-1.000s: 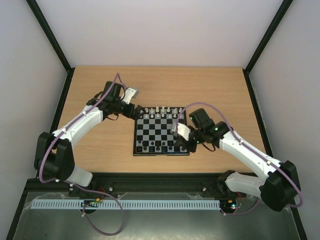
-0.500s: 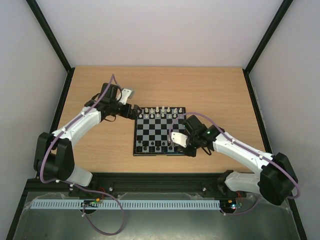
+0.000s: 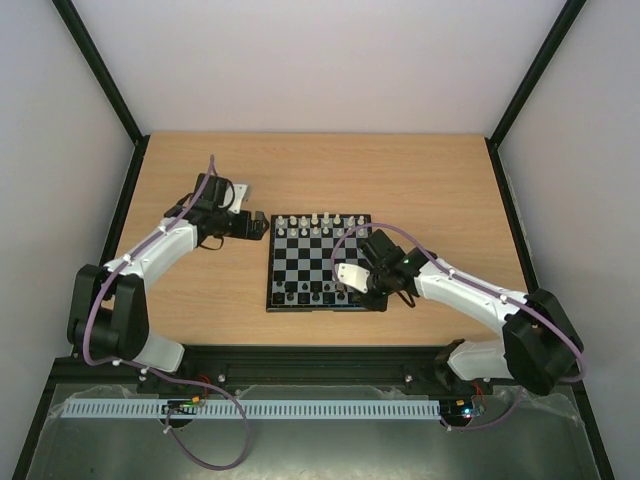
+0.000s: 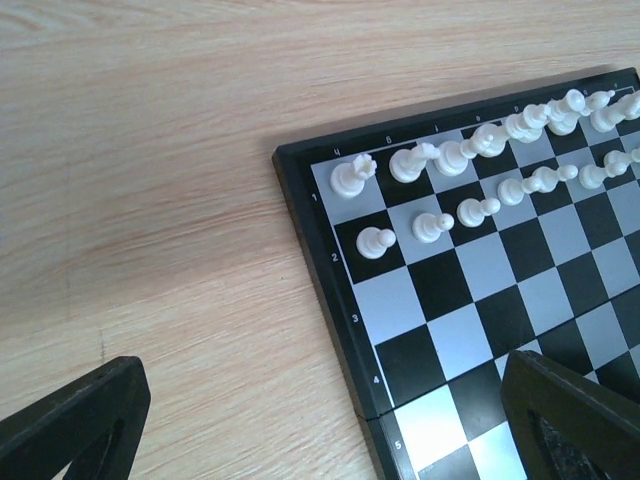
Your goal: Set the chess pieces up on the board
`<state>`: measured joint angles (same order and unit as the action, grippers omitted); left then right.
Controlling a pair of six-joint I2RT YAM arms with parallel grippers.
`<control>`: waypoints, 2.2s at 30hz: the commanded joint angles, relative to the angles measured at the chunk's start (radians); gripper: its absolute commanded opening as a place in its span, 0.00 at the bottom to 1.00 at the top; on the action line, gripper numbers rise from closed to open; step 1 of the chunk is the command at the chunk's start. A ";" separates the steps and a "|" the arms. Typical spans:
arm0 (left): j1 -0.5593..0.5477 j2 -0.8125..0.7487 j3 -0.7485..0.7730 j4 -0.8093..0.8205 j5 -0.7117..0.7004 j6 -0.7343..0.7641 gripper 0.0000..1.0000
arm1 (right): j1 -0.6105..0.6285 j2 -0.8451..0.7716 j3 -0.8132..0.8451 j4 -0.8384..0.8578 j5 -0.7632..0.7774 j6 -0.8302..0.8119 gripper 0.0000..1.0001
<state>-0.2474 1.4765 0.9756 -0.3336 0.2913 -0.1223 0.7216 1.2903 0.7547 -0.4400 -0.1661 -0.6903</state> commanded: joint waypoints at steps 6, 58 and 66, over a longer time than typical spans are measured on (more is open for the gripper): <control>0.001 -0.078 -0.059 0.017 0.013 -0.057 0.99 | 0.007 0.047 -0.003 0.022 0.007 0.012 0.01; -0.233 -0.106 0.035 -0.388 0.102 0.766 0.49 | -0.064 -0.095 0.368 -0.296 0.018 0.182 0.36; -0.281 -0.019 0.096 -0.480 0.120 0.937 0.33 | -0.133 -0.132 0.505 -0.399 -0.010 0.288 0.36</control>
<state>-0.4992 1.4063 1.0187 -0.7322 0.3927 0.6838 0.6064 1.1927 1.2316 -0.7326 -0.1547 -0.4755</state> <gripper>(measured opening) 0.343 0.363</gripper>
